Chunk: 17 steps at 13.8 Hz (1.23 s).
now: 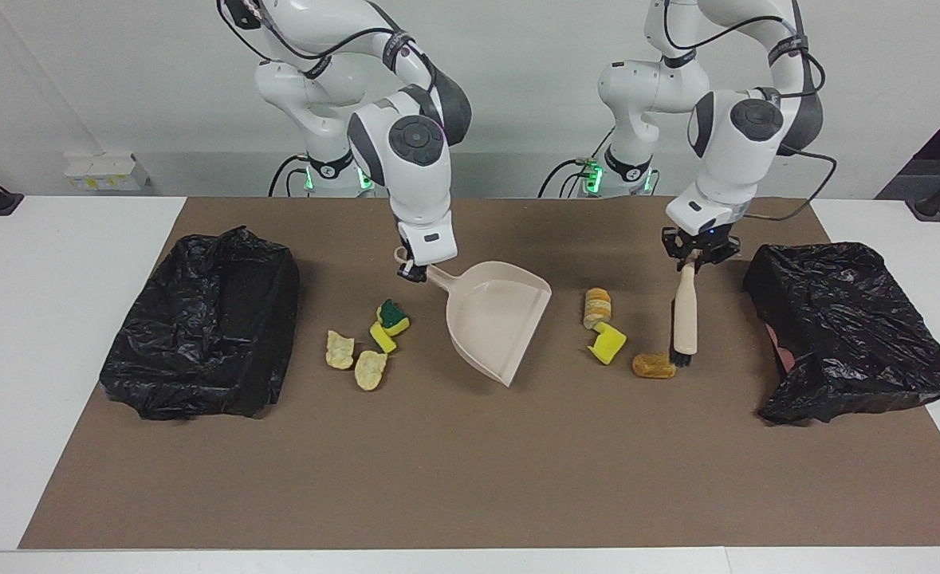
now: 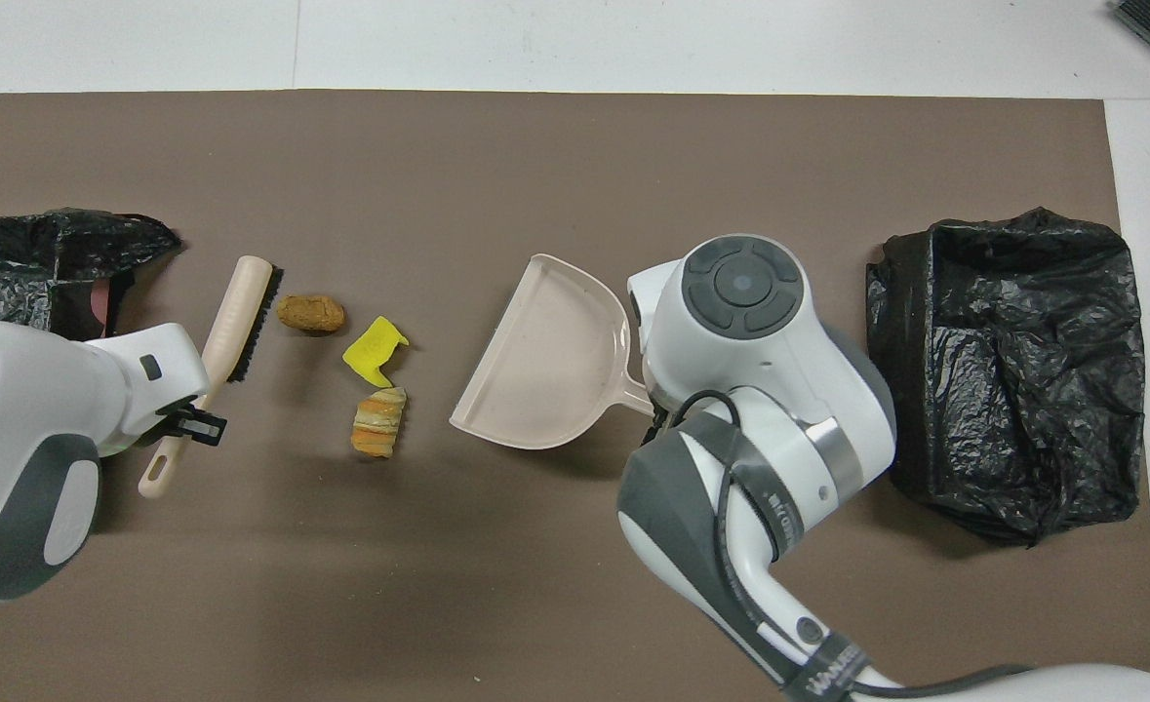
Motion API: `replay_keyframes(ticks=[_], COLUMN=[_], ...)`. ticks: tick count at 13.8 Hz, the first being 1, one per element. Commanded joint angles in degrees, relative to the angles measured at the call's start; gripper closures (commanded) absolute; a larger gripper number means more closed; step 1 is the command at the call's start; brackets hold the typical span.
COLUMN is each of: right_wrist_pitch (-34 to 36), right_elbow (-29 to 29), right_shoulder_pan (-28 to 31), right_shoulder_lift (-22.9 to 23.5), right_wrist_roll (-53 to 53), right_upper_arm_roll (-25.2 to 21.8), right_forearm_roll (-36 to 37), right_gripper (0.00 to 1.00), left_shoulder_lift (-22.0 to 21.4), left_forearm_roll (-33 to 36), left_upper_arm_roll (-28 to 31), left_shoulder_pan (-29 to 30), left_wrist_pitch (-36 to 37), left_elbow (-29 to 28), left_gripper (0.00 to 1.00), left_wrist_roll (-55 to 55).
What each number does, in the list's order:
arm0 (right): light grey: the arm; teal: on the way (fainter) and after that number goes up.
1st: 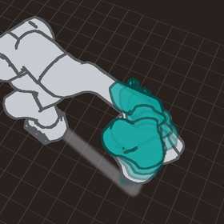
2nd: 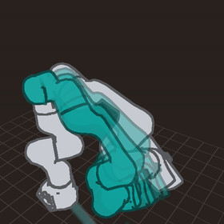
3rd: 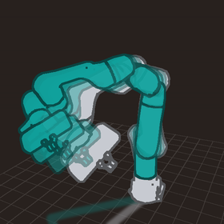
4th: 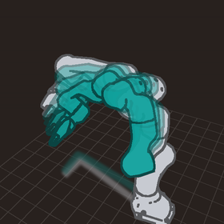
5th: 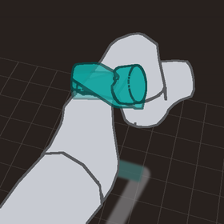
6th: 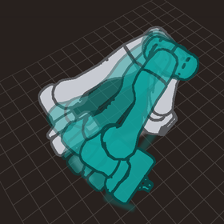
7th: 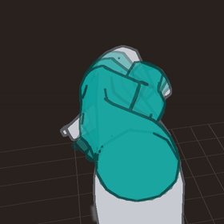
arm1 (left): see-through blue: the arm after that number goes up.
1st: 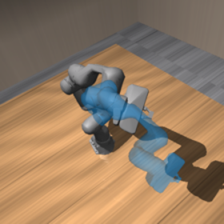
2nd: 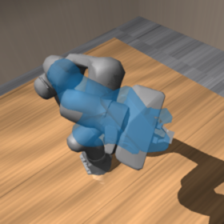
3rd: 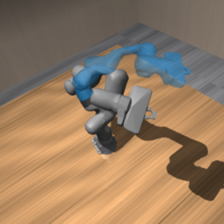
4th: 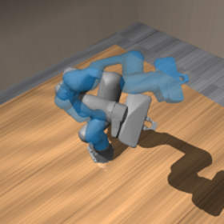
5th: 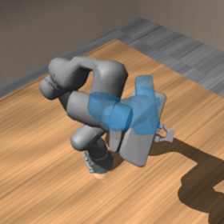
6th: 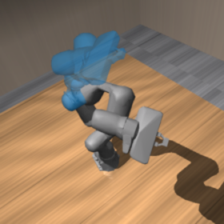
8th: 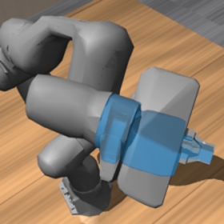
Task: Sweep and dump trash in bin
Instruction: 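Sweep the sponges and bread into the dustpan with the left gripper's brush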
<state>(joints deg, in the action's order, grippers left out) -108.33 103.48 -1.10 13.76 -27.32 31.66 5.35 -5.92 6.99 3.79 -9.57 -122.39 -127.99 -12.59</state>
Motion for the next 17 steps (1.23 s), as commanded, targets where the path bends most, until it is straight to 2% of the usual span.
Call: replay_keyframes(ticks=[1,7,10,13,17], right_wrist_pitch=[-7.9,-7.0,-5.5,-5.5,-5.6], right_elbow=[6.0,5.6,5.1,5.2,5.2], right_shoulder_pan=[-0.9,-4.3,-4.3,-4.3,-4.3], right_shoulder_lift=[-1.9,0.3,0.4,0.4,0.5], right_wrist_roll=[1.1,0.2,0.3,0.4,1.2], right_upper_arm_roll=[-0.4,-0.2,0.0,0.1,0.1], right_forearm_roll=[-0.4,5.6,5.6,5.7,5.6], right_gripper=[1.00,1.00,1.00,1.00,1.00], left_shoulder_lift=[6.7,5.2,2.7,1.2,-0.2], left_forearm_roll=[1.6,1.7,1.6,1.6,1.1], left_upper_arm_roll=[-0.6,-0.8,-0.9,-1.0,-1.1], left_shoulder_pan=[1.0,0.5,-3.1,-5.9,-12.8], left_wrist_pitch=[-4.2,-4.6,-4.6,-4.1,-3.8], left_elbow=[3.5,-1.9,-5.8,-7.6,-9.2], left_gripper=[1.00,1.00,1.00,1.00,1.00], left_wrist_roll=[-1.2,-0.9,0.5,3.5,11.2])
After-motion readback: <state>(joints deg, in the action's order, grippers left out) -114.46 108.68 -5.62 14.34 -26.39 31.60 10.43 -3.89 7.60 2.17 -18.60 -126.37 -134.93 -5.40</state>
